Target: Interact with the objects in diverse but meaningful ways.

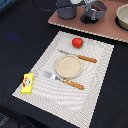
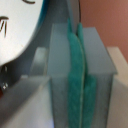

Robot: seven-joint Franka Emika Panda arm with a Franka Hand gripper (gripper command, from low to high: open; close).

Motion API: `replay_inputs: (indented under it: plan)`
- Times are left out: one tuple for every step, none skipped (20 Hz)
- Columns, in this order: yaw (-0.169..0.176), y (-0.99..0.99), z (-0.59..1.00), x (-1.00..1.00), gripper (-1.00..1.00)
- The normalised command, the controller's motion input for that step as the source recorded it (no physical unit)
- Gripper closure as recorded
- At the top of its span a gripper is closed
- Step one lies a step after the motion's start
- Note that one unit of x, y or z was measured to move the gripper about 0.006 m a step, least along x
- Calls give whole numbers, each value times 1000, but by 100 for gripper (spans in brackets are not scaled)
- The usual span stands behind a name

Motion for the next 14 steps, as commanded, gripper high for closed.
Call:
replay_inputs:
  plan:
    - [39,-149,-91,-180,100]
    - [40,-169,-109,-211,100]
    - [42,-140,-131,-197,100]
    - [46,-149,-154,-231,100]
    - [47,-146,-174,-240,100]
    - [46,-143,-194,-237,100]
    - [46,-171,-163,-254,100]
    - [43,-151,-140,-243,100]
    - [42,-151,-137,-226,100]
    - [39,-146,-131,-211,100]
    - [39,-154,-134,-191,100]
    - [38,-143,-140,-206,100]
    - [36,-131,-140,-191,100]
    - [34,-143,-149,-189,100]
